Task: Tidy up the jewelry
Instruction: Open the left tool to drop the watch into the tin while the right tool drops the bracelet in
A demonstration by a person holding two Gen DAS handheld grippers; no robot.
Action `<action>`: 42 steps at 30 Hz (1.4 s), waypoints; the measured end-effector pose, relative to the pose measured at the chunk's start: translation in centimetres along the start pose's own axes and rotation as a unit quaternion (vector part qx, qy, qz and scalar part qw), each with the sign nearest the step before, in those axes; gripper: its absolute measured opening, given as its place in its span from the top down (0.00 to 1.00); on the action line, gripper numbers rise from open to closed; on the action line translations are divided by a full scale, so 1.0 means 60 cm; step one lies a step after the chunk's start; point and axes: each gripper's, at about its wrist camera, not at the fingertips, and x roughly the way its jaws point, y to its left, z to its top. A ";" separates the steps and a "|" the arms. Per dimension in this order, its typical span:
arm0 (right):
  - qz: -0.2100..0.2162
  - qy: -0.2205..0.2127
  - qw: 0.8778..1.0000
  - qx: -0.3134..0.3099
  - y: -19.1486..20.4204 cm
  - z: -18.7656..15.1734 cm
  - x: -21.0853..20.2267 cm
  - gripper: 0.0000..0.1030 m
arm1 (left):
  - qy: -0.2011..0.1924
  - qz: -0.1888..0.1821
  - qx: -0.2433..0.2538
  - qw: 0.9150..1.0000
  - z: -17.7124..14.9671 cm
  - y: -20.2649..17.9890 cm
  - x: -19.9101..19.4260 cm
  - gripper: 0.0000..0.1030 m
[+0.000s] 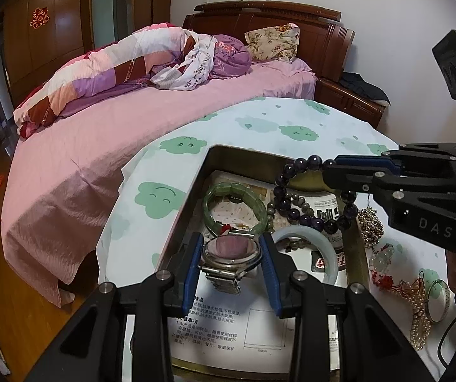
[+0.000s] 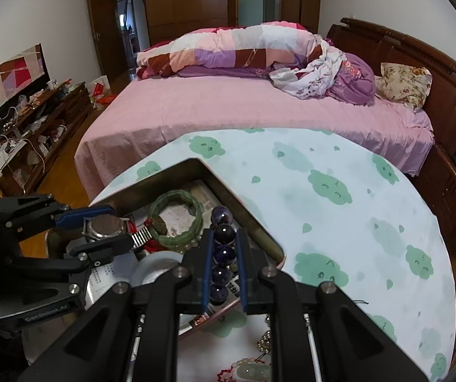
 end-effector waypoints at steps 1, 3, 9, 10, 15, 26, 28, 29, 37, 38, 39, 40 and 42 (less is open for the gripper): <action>0.000 0.000 1.000 0.001 -0.001 0.000 0.001 0.84 | 0.000 -0.001 -0.002 1.000 0.001 0.001 0.000 0.64; 0.003 0.000 1.000 0.003 -0.002 -0.002 0.001 0.82 | -0.003 -0.008 -0.010 1.000 0.002 0.003 -0.003 0.46; 0.001 -0.008 1.000 0.018 -0.023 -0.010 -0.016 0.53 | -0.033 -0.016 -0.013 0.999 0.010 -0.004 -0.037 0.19; -0.002 -0.007 1.000 0.019 -0.028 -0.013 -0.020 0.53 | -0.034 -0.016 -0.013 0.999 0.010 -0.006 -0.041 0.19; -0.029 -0.004 0.999 0.042 -0.080 -0.054 -0.066 0.41 | -0.030 -0.028 -0.011 0.999 0.006 -0.028 -0.054 0.19; -0.078 0.016 0.991 0.106 -0.163 -0.188 -0.150 0.31 | -0.020 -0.059 0.036 0.997 -0.018 -0.123 -0.069 0.19; -0.071 0.023 0.992 0.106 -0.160 -0.212 -0.161 0.28 | -0.017 -0.060 0.040 0.997 -0.023 -0.134 -0.071 0.19; -0.065 0.028 0.992 0.101 -0.155 -0.223 -0.166 0.26 | -0.016 -0.062 0.040 0.997 -0.027 -0.140 -0.072 0.19; -0.037 0.063 0.995 0.063 -0.103 -0.294 -0.162 0.11 | -0.007 -0.061 0.052 0.997 -0.060 -0.180 -0.077 0.19; -0.037 0.070 0.995 0.059 -0.097 -0.300 -0.156 0.11 | -0.005 -0.061 0.052 0.997 -0.062 -0.181 -0.077 0.19; -0.037 0.074 0.995 0.058 -0.094 -0.306 -0.153 0.11 | -0.003 -0.059 0.054 0.997 -0.066 -0.183 -0.076 0.19; -0.036 0.076 0.995 0.058 -0.091 -0.311 -0.150 0.11 | -0.001 -0.058 0.054 0.997 -0.069 -0.185 -0.076 0.19; -0.032 0.079 0.995 0.060 -0.086 -0.316 -0.145 0.11 | 0.001 -0.057 0.054 0.997 -0.074 -0.189 -0.075 0.19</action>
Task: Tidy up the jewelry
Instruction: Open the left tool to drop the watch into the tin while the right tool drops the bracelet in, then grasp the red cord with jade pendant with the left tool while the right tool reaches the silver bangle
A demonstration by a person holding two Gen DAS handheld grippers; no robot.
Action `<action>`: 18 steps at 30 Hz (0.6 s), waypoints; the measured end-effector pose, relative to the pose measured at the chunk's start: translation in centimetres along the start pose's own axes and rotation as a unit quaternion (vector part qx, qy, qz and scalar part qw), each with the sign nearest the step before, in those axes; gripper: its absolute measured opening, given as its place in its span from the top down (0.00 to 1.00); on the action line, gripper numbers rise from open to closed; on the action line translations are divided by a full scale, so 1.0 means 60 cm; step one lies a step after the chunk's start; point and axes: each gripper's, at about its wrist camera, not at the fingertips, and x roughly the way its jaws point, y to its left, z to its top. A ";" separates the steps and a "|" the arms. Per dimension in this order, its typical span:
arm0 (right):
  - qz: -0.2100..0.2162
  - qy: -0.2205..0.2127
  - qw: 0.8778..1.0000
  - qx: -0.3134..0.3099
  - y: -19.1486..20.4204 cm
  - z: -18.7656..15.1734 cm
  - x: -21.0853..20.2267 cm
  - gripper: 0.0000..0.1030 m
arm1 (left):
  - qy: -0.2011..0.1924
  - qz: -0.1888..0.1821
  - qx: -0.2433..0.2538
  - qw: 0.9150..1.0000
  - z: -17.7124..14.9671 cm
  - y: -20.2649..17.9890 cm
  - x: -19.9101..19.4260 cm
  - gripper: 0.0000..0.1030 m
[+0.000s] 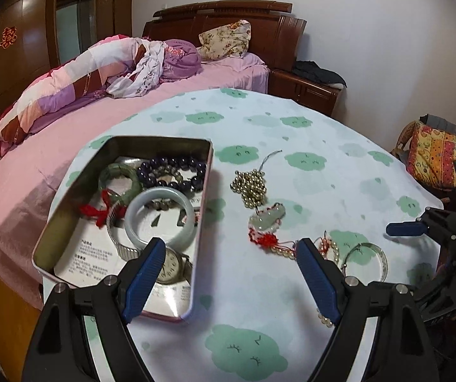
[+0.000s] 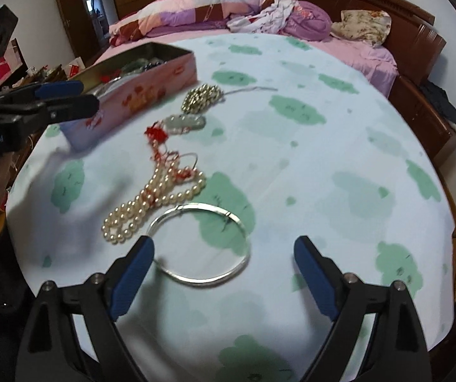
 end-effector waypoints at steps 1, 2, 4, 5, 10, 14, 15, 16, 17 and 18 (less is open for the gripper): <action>0.000 0.001 1.000 0.001 0.002 -0.002 0.002 0.11 | 0.000 0.003 0.000 1.000 -0.002 -0.003 0.001 0.19; 0.001 0.000 1.000 0.000 0.005 -0.002 0.004 0.11 | 0.000 0.004 0.001 1.000 -0.004 -0.006 0.001 0.19; 0.001 0.001 1.000 -0.001 0.012 -0.004 0.008 0.10 | 0.002 0.006 0.002 1.000 -0.007 -0.011 0.003 0.19; -0.003 0.004 1.000 -0.006 0.017 -0.005 0.013 0.10 | 0.003 0.007 0.001 1.000 -0.009 -0.012 0.004 0.19; -0.017 -0.002 1.000 -0.009 0.025 -0.010 0.017 0.20 | 0.006 0.002 0.000 1.000 -0.010 -0.015 0.006 0.19; -0.027 -0.009 1.000 0.010 0.009 -0.006 0.014 0.27 | 0.001 -0.006 0.015 1.000 -0.006 -0.031 0.008 0.19; -0.033 -0.011 0.999 0.010 0.007 -0.005 0.014 0.27 | 0.000 -0.006 0.018 1.000 -0.005 -0.035 0.009 0.19; -0.043 -0.013 0.999 0.010 0.005 -0.004 0.015 0.27 | -0.001 -0.008 0.023 1.000 -0.004 -0.041 0.011 0.19; -0.047 -0.015 0.999 0.014 0.002 -0.003 0.015 0.27 | 0.001 -0.010 0.030 1.000 -0.002 -0.048 0.015 0.19; -0.046 -0.016 0.999 0.022 -0.005 -0.002 0.015 0.27 | 0.002 -0.010 0.032 0.999 -0.001 -0.050 0.018 0.19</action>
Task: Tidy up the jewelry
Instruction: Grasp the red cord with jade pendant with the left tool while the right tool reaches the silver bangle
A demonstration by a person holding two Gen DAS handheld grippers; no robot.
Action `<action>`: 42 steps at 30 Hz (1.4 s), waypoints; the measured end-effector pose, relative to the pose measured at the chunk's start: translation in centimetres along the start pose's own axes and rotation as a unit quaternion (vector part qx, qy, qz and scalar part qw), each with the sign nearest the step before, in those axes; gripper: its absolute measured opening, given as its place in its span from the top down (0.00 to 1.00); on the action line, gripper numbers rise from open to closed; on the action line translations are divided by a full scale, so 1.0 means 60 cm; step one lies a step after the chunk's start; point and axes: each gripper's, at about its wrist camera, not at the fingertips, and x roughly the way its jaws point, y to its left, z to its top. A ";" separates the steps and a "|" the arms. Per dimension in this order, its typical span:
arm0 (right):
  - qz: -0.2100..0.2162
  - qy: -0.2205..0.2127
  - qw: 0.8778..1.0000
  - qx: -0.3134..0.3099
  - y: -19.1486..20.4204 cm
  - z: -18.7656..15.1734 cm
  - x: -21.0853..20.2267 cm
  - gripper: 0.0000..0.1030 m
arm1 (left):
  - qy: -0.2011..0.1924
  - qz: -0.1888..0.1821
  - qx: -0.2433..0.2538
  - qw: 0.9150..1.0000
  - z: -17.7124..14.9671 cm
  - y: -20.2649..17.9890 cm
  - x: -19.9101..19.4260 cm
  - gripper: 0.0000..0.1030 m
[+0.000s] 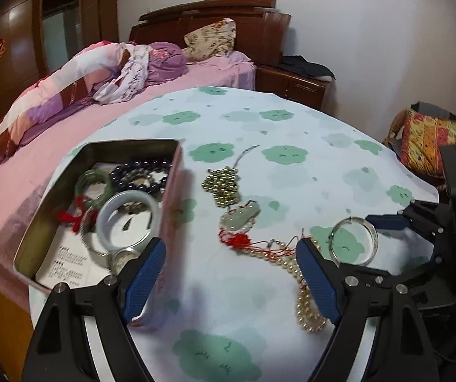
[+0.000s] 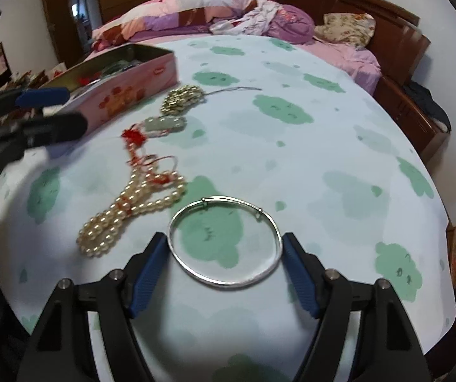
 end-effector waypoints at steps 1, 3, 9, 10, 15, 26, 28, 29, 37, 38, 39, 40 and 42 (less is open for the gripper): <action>0.000 -0.001 1.000 0.006 -0.006 0.001 0.000 0.27 | 0.001 -0.002 0.002 1.000 0.002 -0.003 0.004 0.19; -0.003 -0.005 1.000 0.015 -0.015 0.001 -0.001 0.27 | 0.010 -0.008 0.006 1.000 0.005 -0.009 0.018 0.27; 0.001 -0.010 1.000 0.027 -0.030 0.000 -0.003 0.27 | 0.049 -0.005 0.010 0.999 0.014 -0.024 0.078 0.40; 0.001 -0.011 1.000 0.027 -0.030 0.001 -0.003 0.27 | 0.047 0.001 0.017 0.999 0.014 -0.027 0.081 0.40; 0.005 -0.016 0.999 0.030 -0.031 0.000 -0.002 0.27 | 0.063 0.002 0.023 0.998 0.013 -0.035 0.097 0.50; 0.007 -0.020 0.999 0.030 -0.033 -0.001 -0.002 0.27 | 0.067 -0.007 0.012 0.998 0.012 -0.029 0.103 0.94; 0.009 -0.022 0.999 0.033 -0.034 -0.001 -0.003 0.27 | 0.054 -0.011 -0.001 0.998 0.016 -0.019 0.092 0.95; 0.011 -0.023 0.999 0.034 -0.035 -0.002 -0.004 0.27 | 0.043 -0.012 -0.001 0.999 0.020 -0.017 0.082 0.95; 0.017 -0.024 0.999 0.037 -0.037 -0.001 -0.008 0.27 | -0.018 -0.034 -0.013 0.999 0.052 -0.001 0.012 0.95; 0.017 -0.025 0.999 0.039 -0.038 0.000 -0.010 0.27 | -0.023 -0.033 -0.014 0.999 0.055 0.001 0.006 0.95; 0.017 -0.027 0.999 0.040 -0.040 0.001 -0.012 0.27 | -0.030 -0.034 -0.016 0.999 0.061 0.004 -0.003 0.95; 0.018 -0.029 0.999 0.041 -0.041 0.002 -0.015 0.27 | -0.034 -0.035 -0.017 0.999 0.065 0.006 -0.009 0.95; 0.016 -0.033 0.998 0.044 -0.043 0.006 -0.021 0.27 | -0.047 -0.035 -0.016 0.998 0.075 0.008 -0.025 0.95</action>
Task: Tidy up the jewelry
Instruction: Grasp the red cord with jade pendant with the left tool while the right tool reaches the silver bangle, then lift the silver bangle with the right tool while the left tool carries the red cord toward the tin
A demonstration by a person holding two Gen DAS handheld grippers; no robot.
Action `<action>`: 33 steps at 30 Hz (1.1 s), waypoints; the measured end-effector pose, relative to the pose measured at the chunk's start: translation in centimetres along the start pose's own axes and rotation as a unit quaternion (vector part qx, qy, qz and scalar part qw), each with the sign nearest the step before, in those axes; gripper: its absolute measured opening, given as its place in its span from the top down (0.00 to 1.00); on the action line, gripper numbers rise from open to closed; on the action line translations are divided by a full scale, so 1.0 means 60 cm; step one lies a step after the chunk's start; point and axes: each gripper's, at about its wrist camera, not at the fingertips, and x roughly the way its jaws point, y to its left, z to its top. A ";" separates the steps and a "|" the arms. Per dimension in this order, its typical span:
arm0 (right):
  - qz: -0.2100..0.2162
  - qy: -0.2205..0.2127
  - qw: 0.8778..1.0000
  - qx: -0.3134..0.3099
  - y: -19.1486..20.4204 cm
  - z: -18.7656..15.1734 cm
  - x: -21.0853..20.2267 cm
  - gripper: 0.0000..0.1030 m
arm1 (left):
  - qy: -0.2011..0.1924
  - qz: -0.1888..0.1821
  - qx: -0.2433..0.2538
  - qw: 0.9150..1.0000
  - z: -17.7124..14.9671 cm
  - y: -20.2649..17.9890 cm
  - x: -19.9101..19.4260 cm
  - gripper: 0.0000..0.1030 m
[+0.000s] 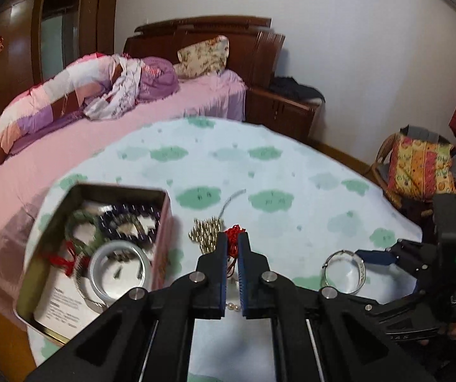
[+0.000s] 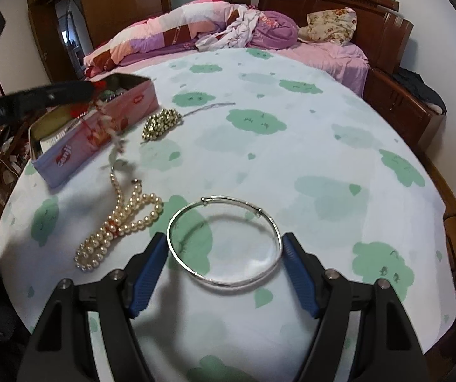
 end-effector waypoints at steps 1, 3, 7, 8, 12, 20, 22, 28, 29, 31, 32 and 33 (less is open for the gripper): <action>-0.001 -0.003 1.000 0.001 -0.001 0.003 -0.003 0.27 | -0.008 -0.001 0.001 1.000 0.007 0.000 -0.010 0.95; -0.004 -0.008 1.000 0.001 -0.003 0.009 -0.012 0.27 | -0.018 -0.002 0.003 1.000 0.017 0.000 -0.023 0.96; -0.008 -0.020 1.000 0.000 -0.005 0.024 -0.027 0.27 | -0.030 0.002 0.008 1.000 0.030 0.001 -0.044 0.96; -0.007 -0.023 1.000 0.000 -0.004 0.028 -0.030 0.27 | -0.034 0.004 0.008 0.999 0.034 0.003 -0.052 0.96; -0.006 -0.036 0.999 -0.010 0.005 0.049 -0.044 0.27 | -0.049 0.010 0.006 0.999 0.042 0.014 -0.076 0.96; 0.004 -0.061 0.997 -0.043 0.041 0.107 -0.063 0.27 | -0.088 0.038 0.000 0.995 0.067 0.054 -0.137 0.96; 0.009 -0.068 0.996 -0.052 0.054 0.122 -0.066 0.27 | -0.093 0.045 -0.001 0.995 0.069 0.064 -0.147 0.96; 0.032 -0.080 0.993 -0.076 0.095 0.161 -0.061 0.27 | -0.099 0.074 -0.015 0.992 0.068 0.105 -0.165 0.96; 0.036 -0.081 0.993 -0.080 0.102 0.166 -0.059 0.27 | -0.099 0.077 -0.019 0.992 0.068 0.112 -0.167 0.96; 0.044 -0.081 0.992 -0.087 0.118 0.178 -0.055 0.27 | -0.098 0.084 -0.024 0.991 0.066 0.123 -0.167 0.96; 0.047 -0.081 0.991 -0.091 0.124 0.182 -0.052 0.27 | -0.097 0.087 -0.026 0.991 0.065 0.130 -0.167 0.96; 0.049 -0.081 0.991 -0.096 0.131 0.188 -0.049 0.27 | -0.095 0.091 -0.028 0.991 0.063 0.136 -0.166 0.96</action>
